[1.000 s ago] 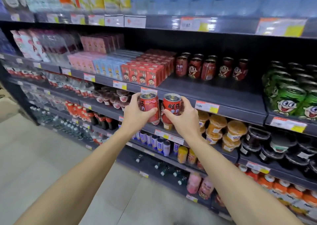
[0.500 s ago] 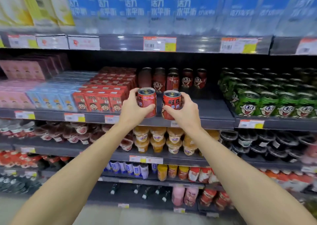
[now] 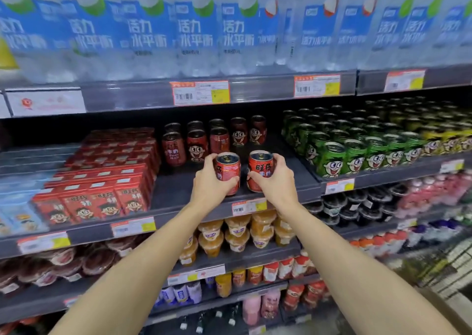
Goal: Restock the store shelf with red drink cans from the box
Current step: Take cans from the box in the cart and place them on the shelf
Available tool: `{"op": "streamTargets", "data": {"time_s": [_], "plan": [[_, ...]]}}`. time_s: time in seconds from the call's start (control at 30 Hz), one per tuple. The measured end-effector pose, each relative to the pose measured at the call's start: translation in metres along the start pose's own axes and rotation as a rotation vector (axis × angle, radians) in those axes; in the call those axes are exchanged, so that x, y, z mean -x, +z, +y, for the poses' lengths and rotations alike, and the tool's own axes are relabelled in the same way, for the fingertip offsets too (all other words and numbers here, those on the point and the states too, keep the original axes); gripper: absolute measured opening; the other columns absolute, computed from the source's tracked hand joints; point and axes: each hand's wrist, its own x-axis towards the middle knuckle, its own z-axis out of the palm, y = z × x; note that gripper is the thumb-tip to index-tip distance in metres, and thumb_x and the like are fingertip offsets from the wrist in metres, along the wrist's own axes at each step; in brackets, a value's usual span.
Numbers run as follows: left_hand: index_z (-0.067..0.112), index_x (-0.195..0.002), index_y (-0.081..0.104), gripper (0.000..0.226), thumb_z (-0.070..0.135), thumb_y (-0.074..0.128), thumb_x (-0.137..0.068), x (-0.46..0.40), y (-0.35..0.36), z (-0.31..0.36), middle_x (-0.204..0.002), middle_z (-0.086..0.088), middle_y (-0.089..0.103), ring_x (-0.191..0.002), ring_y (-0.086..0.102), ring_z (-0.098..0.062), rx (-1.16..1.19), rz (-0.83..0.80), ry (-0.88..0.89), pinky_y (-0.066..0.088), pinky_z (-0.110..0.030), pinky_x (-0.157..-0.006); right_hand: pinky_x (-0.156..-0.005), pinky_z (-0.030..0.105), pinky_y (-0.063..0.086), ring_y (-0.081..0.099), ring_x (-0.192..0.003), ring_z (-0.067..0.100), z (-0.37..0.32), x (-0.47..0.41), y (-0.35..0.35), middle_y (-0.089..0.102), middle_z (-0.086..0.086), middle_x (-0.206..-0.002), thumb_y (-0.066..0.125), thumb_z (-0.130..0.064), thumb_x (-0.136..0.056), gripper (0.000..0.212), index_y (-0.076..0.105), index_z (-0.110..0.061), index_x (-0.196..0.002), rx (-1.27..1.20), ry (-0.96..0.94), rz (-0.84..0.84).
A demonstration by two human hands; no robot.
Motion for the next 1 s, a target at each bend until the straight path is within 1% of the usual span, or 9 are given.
{"op": "streamTargets", "data": {"time_s": [0.13, 0.23, 0.3, 0.53, 0.67, 0.77, 0.83, 0.93, 1.0], "plan": [[0.026, -0.134, 0.042, 0.074, 0.032, 0.081, -0.072, -0.009, 0.009, -0.005, -0.111, 0.008, 0.066, -0.102, 0.063, -0.01, 0.049, -0.03, 0.009, 0.051, -0.032, -0.093, -0.097, 0.037, 0.05, 0.059, -0.118, 0.021, 0.004, -0.008, -0.001, 0.062, 0.003, -0.129, 0.08, -0.039, -0.08, 0.078, 0.04, -0.018, -0.144, 0.038, 0.004, 0.016], [0.029, -0.133, 0.044, 0.071, 0.031, 0.081, -0.072, -0.014, 0.014, -0.005, -0.104, 0.011, 0.063, -0.096, 0.059, -0.006, 0.082, -0.031, -0.002, 0.044, -0.022, -0.085, -0.094, 0.032, 0.047, 0.057, -0.12, 0.02, 0.009, -0.011, -0.002, 0.06, 0.002, -0.131, 0.079, -0.038, -0.082, 0.076, 0.04, -0.018, -0.143, 0.067, 0.005, 0.011], [0.029, -0.133, 0.044, 0.071, 0.03, 0.082, -0.073, -0.015, 0.017, -0.006, -0.102, 0.012, 0.062, -0.094, 0.058, -0.005, 0.109, -0.025, -0.015, 0.042, -0.02, -0.083, -0.096, 0.032, 0.047, 0.057, -0.12, 0.018, 0.014, -0.012, -0.002, 0.059, 0.001, -0.131, 0.08, -0.038, -0.081, 0.076, 0.04, -0.019, -0.143, 0.067, -0.001, 0.012], [0.034, -0.129, 0.044, 0.072, 0.028, 0.082, -0.069, -0.017, 0.034, -0.009, -0.106, 0.01, 0.066, -0.1, 0.062, -0.008, 0.152, -0.002, -0.036, 0.051, -0.029, -0.089, -0.097, 0.033, 0.048, 0.056, -0.118, 0.015, 0.027, -0.014, -0.003, 0.057, -0.002, -0.131, 0.078, -0.038, -0.082, 0.073, 0.037, -0.023, -0.14, 0.033, -0.032, -0.008], [0.034, -0.134, 0.037, 0.073, 0.028, 0.079, -0.074, -0.014, 0.039, -0.009, -0.115, 0.007, 0.065, -0.105, 0.062, -0.012, 0.143, -0.013, -0.049, 0.051, -0.036, -0.094, -0.093, 0.03, 0.045, 0.055, -0.115, 0.014, 0.031, -0.017, -0.007, 0.055, -0.002, -0.132, 0.076, -0.037, -0.083, 0.072, 0.034, -0.023, -0.14, 0.012, -0.058, -0.073], [0.033, -0.138, 0.035, 0.075, 0.025, 0.077, -0.076, -0.013, 0.041, -0.009, -0.119, 0.005, 0.063, -0.108, 0.06, -0.014, 0.123, -0.024, -0.065, 0.049, -0.036, -0.094, -0.09, 0.026, 0.042, 0.055, -0.111, 0.01, 0.035, -0.02, -0.011, 0.056, -0.004, -0.129, 0.079, -0.035, -0.082, 0.074, 0.034, -0.024, -0.14, -0.062, -0.039, -0.118], [0.031, -0.14, 0.036, 0.075, 0.025, 0.076, -0.076, -0.01, 0.044, -0.007, -0.122, 0.002, 0.059, -0.111, 0.057, -0.016, 0.086, 0.008, -0.067, 0.047, -0.033, -0.094, -0.091, 0.026, 0.043, 0.056, -0.113, 0.012, 0.037, -0.022, -0.012, 0.056, -0.004, -0.129, 0.08, -0.033, -0.081, 0.074, 0.035, -0.025, -0.139, -0.107, -0.039, -0.142], [0.018, -0.139, 0.043, 0.07, 0.029, 0.076, -0.078, -0.001, 0.052, -0.005, -0.125, -0.003, 0.053, -0.115, 0.053, -0.018, -0.034, 0.144, -0.092, 0.043, -0.03, -0.096, -0.091, 0.027, 0.045, 0.057, -0.113, 0.013, 0.039, -0.027, -0.014, 0.057, -0.002, -0.129, 0.081, -0.031, -0.081, 0.073, 0.035, -0.024, -0.137, -0.132, -0.044, -0.174], [0.015, -0.138, 0.042, 0.072, 0.03, 0.078, -0.078, 0.004, 0.057, -0.005, -0.129, -0.003, 0.053, -0.116, 0.055, -0.019, -0.017, 0.211, -0.105, 0.046, -0.035, -0.1, -0.093, 0.029, 0.046, 0.058, -0.114, 0.014, 0.042, -0.03, -0.014, 0.057, -0.001, -0.13, 0.081, -0.031, -0.081, 0.074, 0.034, -0.023, -0.137, -0.117, -0.065, -0.198]]}}
